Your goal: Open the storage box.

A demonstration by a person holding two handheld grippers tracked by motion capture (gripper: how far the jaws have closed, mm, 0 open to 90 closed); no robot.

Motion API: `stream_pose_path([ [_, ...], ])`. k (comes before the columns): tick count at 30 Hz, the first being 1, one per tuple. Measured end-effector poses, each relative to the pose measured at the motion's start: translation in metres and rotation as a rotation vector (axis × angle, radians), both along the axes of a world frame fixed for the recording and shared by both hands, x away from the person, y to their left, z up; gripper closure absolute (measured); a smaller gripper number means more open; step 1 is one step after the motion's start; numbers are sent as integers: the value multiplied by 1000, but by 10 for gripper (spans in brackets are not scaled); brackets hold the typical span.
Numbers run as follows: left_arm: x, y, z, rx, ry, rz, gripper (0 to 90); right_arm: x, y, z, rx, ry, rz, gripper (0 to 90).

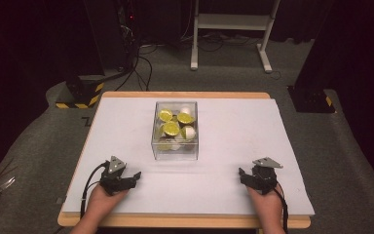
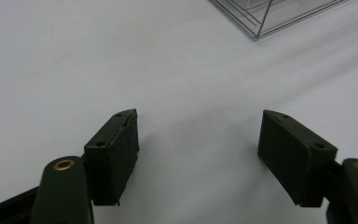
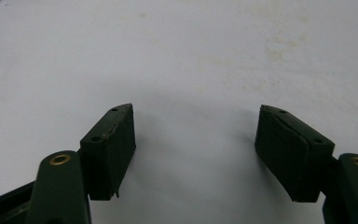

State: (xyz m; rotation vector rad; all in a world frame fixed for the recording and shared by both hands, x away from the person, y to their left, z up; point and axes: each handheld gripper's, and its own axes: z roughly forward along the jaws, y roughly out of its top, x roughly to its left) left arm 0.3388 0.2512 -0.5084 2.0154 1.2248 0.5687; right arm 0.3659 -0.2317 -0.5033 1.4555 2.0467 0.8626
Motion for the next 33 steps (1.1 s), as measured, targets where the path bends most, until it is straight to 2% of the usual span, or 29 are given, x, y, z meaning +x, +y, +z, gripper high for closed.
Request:
stream_pose_path([
  [18, 0, 0, 0, -5, 2, 5, 292, 0, 0, 0, 6, 2, -1, 285],
  [33, -1, -2, 0, 8, -1, 18, 286, 0, 0, 0, 6, 2, 0, 285],
])
